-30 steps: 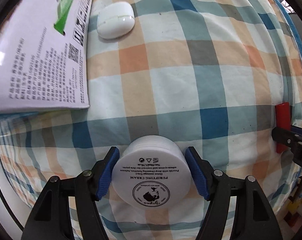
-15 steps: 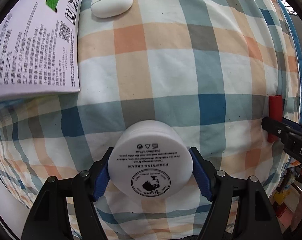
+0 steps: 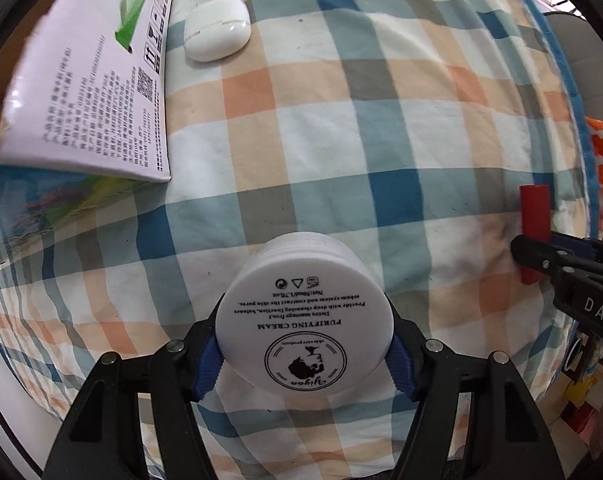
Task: Organize rigid objects
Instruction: 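Lift the cream jar and red block and carry both toward the box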
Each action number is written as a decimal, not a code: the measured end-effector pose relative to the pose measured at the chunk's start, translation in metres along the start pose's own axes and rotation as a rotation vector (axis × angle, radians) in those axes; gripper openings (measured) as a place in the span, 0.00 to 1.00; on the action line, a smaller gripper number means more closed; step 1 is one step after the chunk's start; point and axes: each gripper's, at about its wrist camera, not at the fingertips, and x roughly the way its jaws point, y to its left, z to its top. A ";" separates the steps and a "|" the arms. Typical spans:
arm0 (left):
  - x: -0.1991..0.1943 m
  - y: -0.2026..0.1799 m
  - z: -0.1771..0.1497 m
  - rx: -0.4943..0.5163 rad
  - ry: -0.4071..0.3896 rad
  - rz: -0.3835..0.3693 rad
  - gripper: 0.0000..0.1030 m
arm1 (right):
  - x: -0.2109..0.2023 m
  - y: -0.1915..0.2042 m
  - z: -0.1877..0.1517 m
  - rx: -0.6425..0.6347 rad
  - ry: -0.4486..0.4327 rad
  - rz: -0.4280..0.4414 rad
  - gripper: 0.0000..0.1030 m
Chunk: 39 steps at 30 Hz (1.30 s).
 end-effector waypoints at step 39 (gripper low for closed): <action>-0.088 0.325 0.066 -0.141 -0.173 -0.113 0.63 | -0.085 0.317 0.096 -0.103 -0.140 0.196 0.35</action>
